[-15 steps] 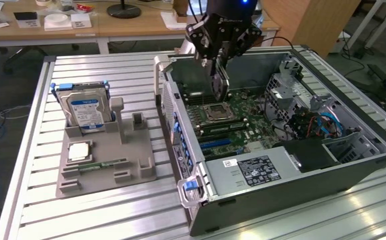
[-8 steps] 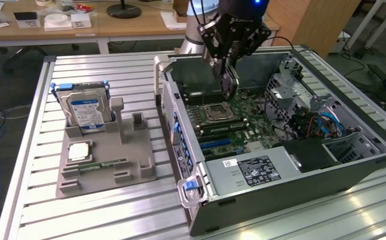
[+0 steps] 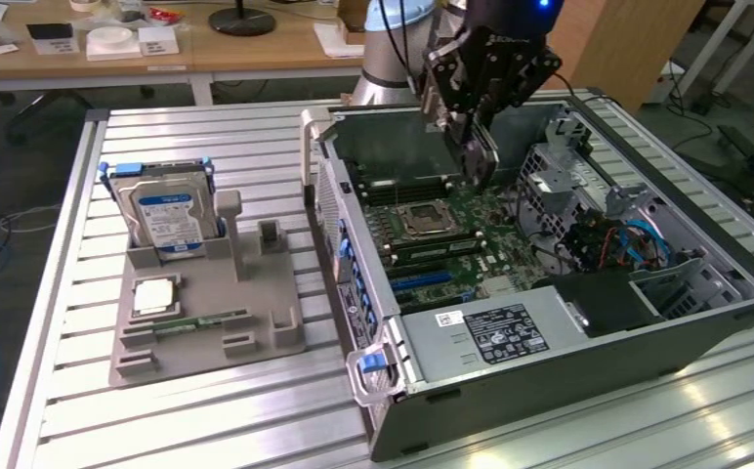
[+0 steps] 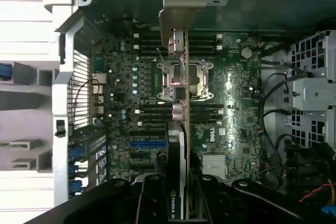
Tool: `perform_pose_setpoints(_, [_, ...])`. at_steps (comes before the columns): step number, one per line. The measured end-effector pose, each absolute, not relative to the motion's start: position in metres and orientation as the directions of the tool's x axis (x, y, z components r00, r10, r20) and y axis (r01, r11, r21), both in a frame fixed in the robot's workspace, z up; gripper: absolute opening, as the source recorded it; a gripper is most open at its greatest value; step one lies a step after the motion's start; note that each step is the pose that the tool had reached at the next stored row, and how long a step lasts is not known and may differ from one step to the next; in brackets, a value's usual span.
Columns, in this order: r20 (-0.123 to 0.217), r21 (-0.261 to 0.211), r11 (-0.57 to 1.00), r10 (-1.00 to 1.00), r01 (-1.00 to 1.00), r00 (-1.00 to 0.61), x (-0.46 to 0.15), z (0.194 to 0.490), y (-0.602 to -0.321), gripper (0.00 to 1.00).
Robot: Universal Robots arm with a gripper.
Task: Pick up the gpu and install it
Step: 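Pick up the gpu and move the gpu toward the slot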
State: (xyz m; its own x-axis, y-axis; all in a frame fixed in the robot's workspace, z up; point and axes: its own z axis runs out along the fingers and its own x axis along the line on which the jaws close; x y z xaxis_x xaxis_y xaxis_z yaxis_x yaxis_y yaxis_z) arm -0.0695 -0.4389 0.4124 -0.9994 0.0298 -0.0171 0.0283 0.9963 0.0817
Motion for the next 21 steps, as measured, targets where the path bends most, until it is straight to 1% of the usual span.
perform_pose_setpoints(21, [-0.017,0.083,0.996,0.030,0.028,-0.999,0.020,0.412,-0.439,0.27])
